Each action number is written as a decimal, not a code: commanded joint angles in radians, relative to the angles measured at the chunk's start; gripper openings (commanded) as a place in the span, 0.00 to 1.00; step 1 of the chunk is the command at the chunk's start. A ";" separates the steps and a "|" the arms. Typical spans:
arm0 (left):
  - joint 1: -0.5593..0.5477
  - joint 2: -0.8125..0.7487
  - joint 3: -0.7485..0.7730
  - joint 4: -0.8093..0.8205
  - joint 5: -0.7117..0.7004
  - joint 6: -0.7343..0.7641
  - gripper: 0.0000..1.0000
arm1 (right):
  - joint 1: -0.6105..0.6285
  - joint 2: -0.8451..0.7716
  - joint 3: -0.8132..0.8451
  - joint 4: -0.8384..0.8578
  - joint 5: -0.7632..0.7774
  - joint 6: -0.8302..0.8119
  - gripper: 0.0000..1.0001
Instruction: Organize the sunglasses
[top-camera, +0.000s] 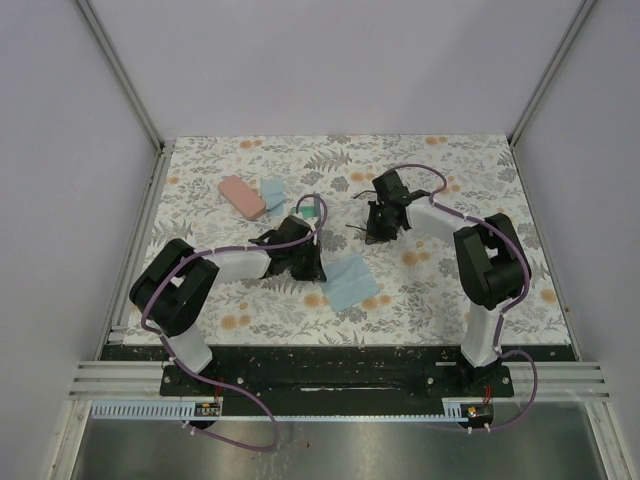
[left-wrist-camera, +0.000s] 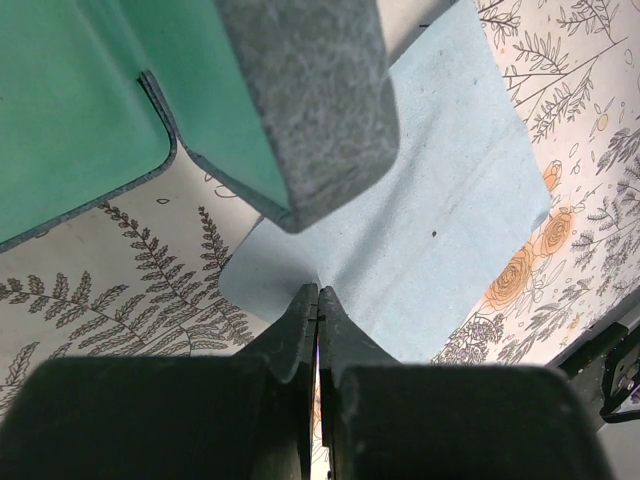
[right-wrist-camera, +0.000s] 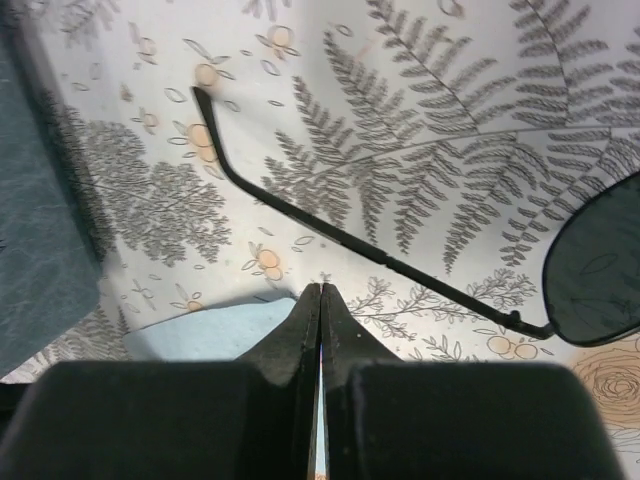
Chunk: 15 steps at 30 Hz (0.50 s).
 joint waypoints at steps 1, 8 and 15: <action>-0.003 0.025 0.011 -0.043 -0.061 0.036 0.00 | 0.013 -0.061 0.050 -0.038 -0.006 -0.047 0.00; -0.006 -0.031 0.038 -0.037 -0.041 0.093 0.10 | 0.013 -0.155 -0.069 -0.004 -0.101 -0.067 0.25; -0.026 -0.133 0.049 -0.040 -0.064 0.195 0.37 | 0.013 -0.224 -0.180 -0.015 -0.097 -0.006 0.31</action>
